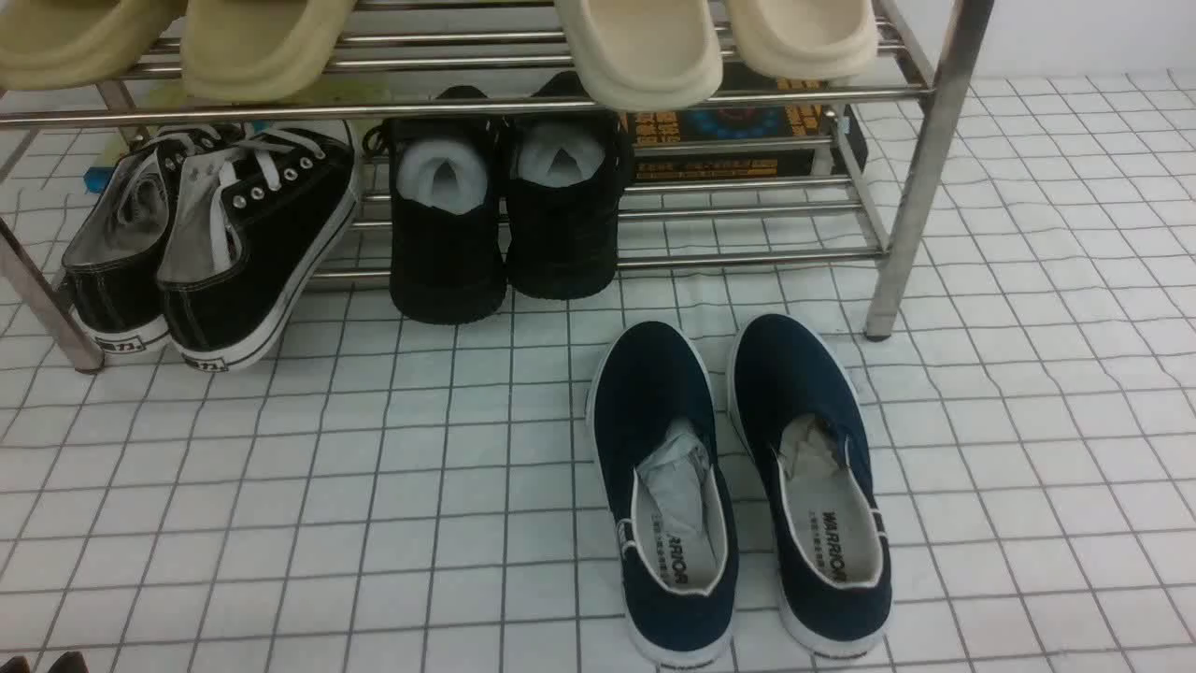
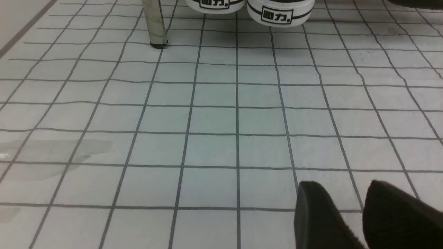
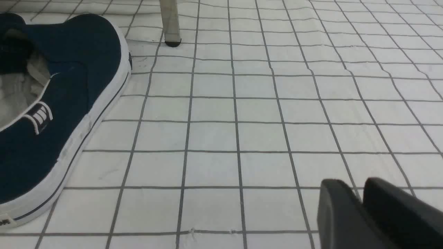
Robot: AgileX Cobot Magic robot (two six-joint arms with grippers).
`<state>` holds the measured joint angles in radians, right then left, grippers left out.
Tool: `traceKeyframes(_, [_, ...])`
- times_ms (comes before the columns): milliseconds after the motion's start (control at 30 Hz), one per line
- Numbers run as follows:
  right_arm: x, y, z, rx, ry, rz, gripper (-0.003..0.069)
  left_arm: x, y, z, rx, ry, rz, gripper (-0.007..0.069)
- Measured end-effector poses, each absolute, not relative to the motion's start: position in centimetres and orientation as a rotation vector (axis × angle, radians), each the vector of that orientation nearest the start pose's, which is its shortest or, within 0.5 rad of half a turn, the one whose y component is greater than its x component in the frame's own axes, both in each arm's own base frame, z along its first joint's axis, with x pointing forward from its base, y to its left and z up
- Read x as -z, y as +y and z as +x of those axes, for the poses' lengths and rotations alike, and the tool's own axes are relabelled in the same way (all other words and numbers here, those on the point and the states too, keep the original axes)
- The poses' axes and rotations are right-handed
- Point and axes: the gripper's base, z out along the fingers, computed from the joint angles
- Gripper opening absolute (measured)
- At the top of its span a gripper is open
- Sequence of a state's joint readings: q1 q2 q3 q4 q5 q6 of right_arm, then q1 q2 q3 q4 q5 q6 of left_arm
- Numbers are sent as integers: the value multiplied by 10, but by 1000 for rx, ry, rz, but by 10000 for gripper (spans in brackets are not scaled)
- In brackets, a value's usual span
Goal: Take the shoes off the shelf with your hand from the white checkered tablecloth.
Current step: 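Grasp the leftmost shoe on the bottom shelf of the shoe rack with the left gripper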
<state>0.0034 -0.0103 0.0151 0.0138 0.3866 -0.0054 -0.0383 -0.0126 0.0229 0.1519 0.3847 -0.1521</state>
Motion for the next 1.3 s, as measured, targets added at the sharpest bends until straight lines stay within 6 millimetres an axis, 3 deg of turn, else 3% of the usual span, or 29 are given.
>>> traceKeyframes(1133, [-174,1,52,-12,1875,0,155,-172,3,52,-19,1874,-14,239])
traceKeyframes(1200, [-174,1,52,-12,1875,0,157,-172,2,52,38,1872,-66,239])
traceKeyframes(1300, [-174,1,52,-12,1875,0,158,-173,-4,53,314,1843,-312,239])
